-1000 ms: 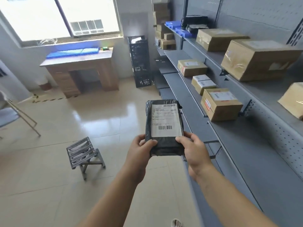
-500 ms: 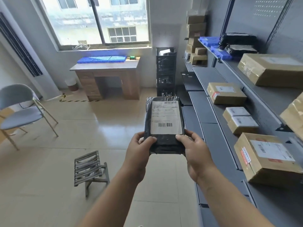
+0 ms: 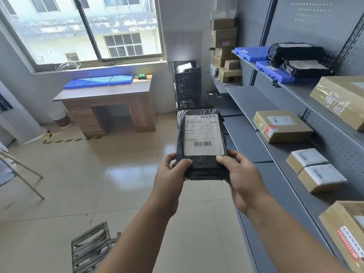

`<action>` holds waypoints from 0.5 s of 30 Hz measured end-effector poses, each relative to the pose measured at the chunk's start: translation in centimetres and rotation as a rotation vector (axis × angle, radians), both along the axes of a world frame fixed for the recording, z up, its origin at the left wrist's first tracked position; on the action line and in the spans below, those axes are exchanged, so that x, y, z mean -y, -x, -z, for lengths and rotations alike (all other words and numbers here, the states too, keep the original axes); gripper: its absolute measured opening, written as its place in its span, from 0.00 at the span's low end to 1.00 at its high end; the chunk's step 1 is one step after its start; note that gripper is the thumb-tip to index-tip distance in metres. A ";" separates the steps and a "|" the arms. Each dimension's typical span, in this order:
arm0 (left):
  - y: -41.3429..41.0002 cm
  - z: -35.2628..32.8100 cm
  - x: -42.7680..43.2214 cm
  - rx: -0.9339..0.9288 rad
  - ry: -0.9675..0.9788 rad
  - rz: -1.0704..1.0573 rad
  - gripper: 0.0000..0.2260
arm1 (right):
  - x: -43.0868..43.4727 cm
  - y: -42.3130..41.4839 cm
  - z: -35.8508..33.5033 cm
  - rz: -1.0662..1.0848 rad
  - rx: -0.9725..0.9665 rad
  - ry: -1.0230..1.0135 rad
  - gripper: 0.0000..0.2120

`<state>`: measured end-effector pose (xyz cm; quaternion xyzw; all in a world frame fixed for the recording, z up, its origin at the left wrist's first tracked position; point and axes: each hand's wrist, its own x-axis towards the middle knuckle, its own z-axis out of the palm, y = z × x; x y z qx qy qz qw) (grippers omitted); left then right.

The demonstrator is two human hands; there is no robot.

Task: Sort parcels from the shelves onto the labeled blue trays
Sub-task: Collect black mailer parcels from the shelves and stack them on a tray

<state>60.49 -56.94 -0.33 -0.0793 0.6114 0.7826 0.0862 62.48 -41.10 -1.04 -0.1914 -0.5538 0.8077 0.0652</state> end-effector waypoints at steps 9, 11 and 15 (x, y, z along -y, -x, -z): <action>15.5 0.4 -4.1 -0.033 0.033 0.046 0.08 | -3.8 14.8 0.4 0.067 -0.006 0.037 0.12; 19.2 0.2 -5.6 -0.065 0.056 0.038 0.08 | -5.2 18.5 0.2 0.063 -0.021 0.052 0.12; 26.0 -1.2 -8.7 -0.092 0.069 0.037 0.07 | -8.5 25.8 -1.2 0.046 -0.044 0.053 0.10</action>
